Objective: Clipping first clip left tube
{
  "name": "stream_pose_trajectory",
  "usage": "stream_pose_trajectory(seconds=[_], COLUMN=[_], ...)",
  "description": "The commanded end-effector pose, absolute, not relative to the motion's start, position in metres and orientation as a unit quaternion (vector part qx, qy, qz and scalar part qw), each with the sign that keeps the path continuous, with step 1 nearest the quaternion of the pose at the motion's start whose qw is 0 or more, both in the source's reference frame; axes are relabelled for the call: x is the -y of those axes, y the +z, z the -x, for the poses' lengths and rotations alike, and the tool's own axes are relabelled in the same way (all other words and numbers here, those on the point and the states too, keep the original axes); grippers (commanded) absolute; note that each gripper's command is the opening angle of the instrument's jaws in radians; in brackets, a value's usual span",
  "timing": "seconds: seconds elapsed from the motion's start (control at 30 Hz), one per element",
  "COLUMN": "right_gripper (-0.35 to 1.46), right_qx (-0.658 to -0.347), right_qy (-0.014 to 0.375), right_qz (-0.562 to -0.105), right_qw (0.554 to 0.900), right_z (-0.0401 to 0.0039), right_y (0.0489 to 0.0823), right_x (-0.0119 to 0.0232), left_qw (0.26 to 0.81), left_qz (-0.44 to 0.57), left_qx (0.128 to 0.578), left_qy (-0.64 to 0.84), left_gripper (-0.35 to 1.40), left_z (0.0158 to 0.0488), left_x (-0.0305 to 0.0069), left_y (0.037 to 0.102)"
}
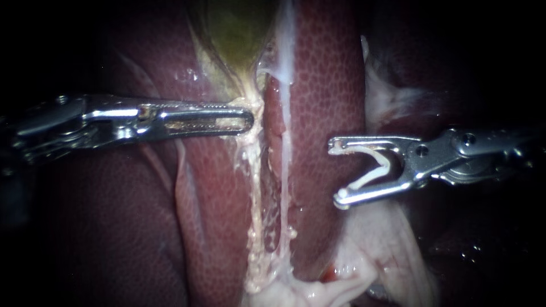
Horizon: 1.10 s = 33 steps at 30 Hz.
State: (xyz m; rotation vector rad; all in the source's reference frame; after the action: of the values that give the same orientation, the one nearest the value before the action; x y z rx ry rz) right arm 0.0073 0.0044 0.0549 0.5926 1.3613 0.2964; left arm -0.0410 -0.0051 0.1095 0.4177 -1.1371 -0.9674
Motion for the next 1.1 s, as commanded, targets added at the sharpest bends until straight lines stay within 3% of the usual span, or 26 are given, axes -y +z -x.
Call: stream_pose_trajectory(seconds=[0.03,0.8,1.1], right_gripper=[0.6,0.6,0.6], right_qx=[-0.617,-0.618,-0.618], right_qy=[0.134,0.135,0.135], right_qz=[-0.269,-0.268,-0.268], right_qw=[0.727,0.727,0.727], right_z=[-0.0073,-0.0075,-0.0075], right_y=[0.0549,0.0548,0.0547], right_x=[-0.0044,-0.0044,-0.0043], left_qw=[0.714,0.699,0.699], left_qz=[-0.189,-0.178,-0.175], left_qx=[0.514,0.521,0.522], left_qy=[-0.436,-0.456,-0.457], left_gripper=[-0.35,-0.35,-0.35], left_z=[0.041,0.0342,0.0336], left_x=[0.0051,0.0009,0.0008], left_y=[0.1094,0.1011,0.1005])
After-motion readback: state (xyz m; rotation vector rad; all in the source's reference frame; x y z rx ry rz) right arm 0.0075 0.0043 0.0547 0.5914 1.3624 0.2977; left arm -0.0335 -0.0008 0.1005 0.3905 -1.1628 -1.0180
